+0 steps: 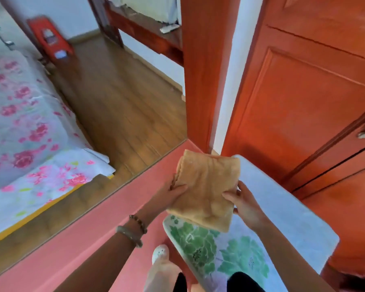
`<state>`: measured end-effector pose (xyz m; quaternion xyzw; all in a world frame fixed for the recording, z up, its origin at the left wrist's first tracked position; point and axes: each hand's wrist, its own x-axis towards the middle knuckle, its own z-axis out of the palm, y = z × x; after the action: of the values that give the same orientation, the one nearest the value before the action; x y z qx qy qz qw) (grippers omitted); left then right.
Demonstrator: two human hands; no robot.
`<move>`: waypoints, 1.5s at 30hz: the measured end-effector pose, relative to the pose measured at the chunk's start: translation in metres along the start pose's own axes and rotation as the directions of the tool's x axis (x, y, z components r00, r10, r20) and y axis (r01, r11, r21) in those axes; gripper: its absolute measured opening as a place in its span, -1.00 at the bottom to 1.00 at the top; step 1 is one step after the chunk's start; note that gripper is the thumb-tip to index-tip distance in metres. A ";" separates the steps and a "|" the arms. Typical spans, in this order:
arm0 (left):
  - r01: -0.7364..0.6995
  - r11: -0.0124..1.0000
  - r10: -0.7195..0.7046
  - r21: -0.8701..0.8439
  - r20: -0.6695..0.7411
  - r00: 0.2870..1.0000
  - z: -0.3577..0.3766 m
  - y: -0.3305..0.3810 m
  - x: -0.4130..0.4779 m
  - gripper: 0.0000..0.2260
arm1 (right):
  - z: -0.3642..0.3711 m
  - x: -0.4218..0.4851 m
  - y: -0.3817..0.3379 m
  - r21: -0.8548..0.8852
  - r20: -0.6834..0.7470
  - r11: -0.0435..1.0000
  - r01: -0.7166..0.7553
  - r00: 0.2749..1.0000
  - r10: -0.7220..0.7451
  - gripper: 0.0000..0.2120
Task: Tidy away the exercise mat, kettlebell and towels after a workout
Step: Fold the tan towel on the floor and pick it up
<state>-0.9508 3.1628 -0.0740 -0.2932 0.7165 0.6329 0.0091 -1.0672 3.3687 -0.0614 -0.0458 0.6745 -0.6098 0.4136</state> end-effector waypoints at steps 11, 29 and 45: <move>-0.038 0.999 0.038 0.005 -0.231 0.972 -0.203 -0.012 -0.025 -0.78 | 0.200 0.070 -0.046 -0.149 0.128 0.982 0.111 0.987 -0.092 -0.68; -0.045 0.999 0.048 0.017 -0.405 0.913 -0.404 -0.051 0.012 -0.86 | 0.406 0.174 -0.087 -0.158 0.140 0.987 0.019 0.990 0.003 -0.60; 0.018 0.997 0.022 0.071 -0.517 0.856 -0.436 0.026 0.229 -0.85 | 0.392 0.398 -0.207 -0.355 0.261 0.935 -0.001 0.960 0.100 -0.53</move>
<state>-0.9954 2.6719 -0.0519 -0.4511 0.7157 0.5042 -0.1735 -1.1783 2.7830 -0.0496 -0.1856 0.7096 -0.4565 0.5037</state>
